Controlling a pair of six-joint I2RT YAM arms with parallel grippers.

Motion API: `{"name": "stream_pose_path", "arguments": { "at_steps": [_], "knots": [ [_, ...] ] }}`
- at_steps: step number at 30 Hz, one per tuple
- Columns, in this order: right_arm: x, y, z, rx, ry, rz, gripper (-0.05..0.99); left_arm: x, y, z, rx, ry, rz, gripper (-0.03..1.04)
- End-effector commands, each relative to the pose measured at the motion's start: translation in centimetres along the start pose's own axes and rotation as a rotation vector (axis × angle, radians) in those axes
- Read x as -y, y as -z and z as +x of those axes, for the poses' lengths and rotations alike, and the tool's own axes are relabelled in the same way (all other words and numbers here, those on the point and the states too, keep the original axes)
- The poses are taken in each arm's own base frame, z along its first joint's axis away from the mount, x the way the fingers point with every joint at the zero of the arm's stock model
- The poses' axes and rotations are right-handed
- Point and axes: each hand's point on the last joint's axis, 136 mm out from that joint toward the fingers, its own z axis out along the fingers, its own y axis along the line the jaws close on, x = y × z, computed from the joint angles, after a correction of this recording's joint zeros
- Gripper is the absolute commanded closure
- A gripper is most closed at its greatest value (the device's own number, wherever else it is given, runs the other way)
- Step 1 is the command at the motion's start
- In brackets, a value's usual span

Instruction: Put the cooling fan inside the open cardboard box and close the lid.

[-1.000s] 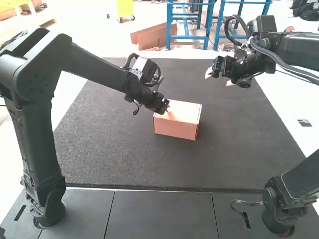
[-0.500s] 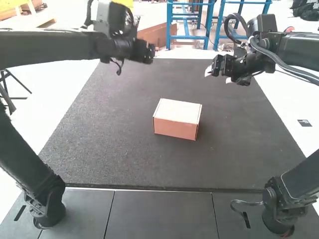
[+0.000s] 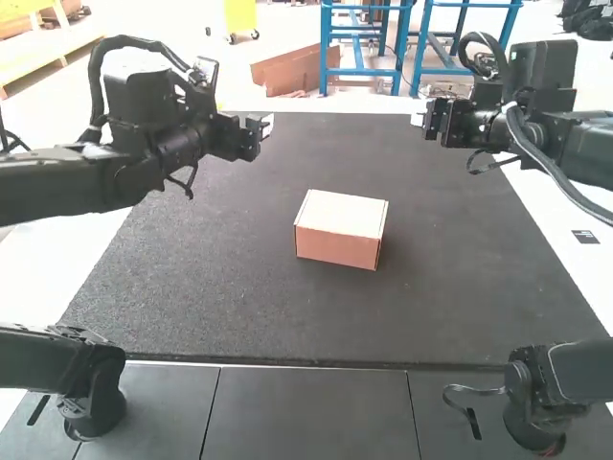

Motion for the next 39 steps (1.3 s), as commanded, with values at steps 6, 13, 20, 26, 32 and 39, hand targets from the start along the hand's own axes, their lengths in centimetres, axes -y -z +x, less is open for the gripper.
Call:
{"name": "stream_pose_path", "arguments": {
  "at_steps": [6,13,20,26,32,39],
  "knots": [
    [0.8,5.0,2.1,0.161,0.03,0.067,0.01,-2.5,6.5,2.1,0.128,-0.012,-0.095,0.05],
    [1.5,8.3,4.5,0.302,0.037,0.121,0.01,-3.5,10.9,4.6,0.232,-0.012,-0.153,0.05],
    [2.1,10.5,7.5,0.384,0.096,0.166,0.01,-3.7,12.9,8.3,0.247,-0.026,-0.19,0.05],
    [2.9,12.4,8.2,0.491,0.106,0.212,0.01,-5.0,12.5,10.8,0.158,0.124,-0.228,0.05],
    [5.7,12.2,10.3,0.431,0.064,0.324,0.02,-7.0,12.9,14.1,0.038,0.191,-0.321,0.05],
    [6.8,11.6,12.5,0.345,-0.012,0.357,0.02,-7.2,12.9,15.0,0.003,0.196,-0.332,0.05]
  ]
}}
